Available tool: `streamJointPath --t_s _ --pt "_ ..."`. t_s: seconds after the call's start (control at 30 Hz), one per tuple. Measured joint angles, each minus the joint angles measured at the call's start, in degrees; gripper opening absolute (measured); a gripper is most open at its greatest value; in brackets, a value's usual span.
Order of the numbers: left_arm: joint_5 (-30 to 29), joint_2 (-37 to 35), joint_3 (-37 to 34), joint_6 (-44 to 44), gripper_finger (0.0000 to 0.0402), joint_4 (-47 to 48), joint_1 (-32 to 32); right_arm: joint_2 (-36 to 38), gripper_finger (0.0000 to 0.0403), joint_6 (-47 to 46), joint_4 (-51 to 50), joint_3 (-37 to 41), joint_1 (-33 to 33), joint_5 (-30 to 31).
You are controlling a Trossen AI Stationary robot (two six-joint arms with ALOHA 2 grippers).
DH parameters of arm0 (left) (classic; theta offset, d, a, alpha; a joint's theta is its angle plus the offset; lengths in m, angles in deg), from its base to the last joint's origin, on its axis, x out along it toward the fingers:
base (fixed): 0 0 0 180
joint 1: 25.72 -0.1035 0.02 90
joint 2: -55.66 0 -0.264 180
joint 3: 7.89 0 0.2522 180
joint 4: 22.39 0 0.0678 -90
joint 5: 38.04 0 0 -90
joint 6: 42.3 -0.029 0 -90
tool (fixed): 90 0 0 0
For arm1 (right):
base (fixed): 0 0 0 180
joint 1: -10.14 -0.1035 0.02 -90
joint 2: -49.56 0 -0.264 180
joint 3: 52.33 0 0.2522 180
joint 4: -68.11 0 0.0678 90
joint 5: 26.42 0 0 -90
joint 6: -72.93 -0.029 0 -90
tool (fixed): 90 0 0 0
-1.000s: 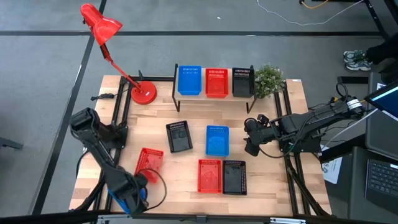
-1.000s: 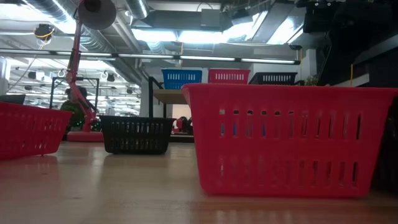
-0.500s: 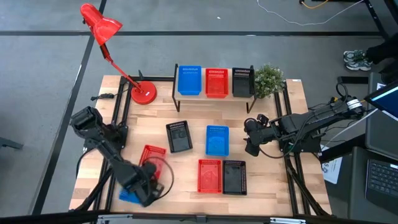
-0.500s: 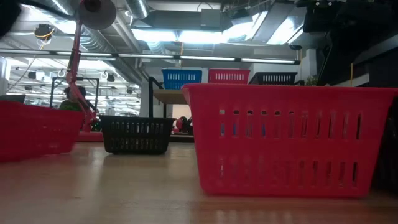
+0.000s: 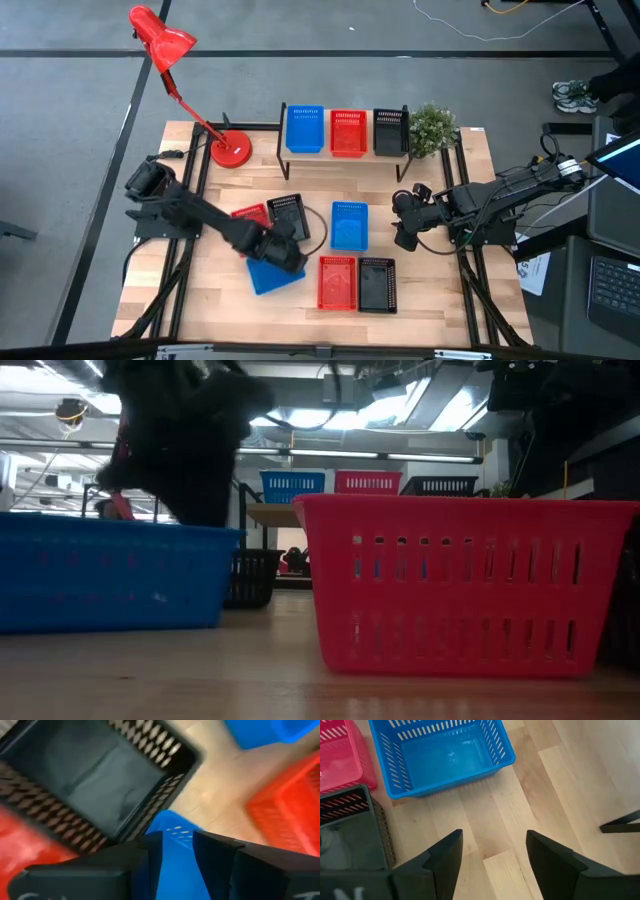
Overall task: Stack baskets on shelf by color
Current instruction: Stack the left blue bin on top of the blue bin on the shelf
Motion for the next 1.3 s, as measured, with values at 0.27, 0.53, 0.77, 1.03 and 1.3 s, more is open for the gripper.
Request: streamJointPath --t_s 0.27,0.53,0.77,1.03,1.3 --pt "9.68 -2.14 0.02 -11.26 0.0100 -12.67 1.56 0.00 0.0217 0.02 -0.02 0.02 0.00 0.00" --pt "17.56 -2.14 0.04 -15.96 0.0093 -12.37 11.27 0.00 0.0217 -0.03 0.00 0.02 -0.02 0.04" --pt "17.47 -2.14 0.07 -14.14 0.0093 -11.25 17.65 0.00 0.0217 -0.11 0.03 0.02 -0.01 1.11" --pt "14.30 -2.14 0.08 -13.92 0.0093 -2.97 16.49 0.00 0.0217 -0.04 2.56 0.01 -0.02 2.68" --pt "19.08 -2.03 0.08 -20.11 0.0093 -0.35 15.83 0.00 0.0217 0.18 2.57 0.02 0.00 2.58"
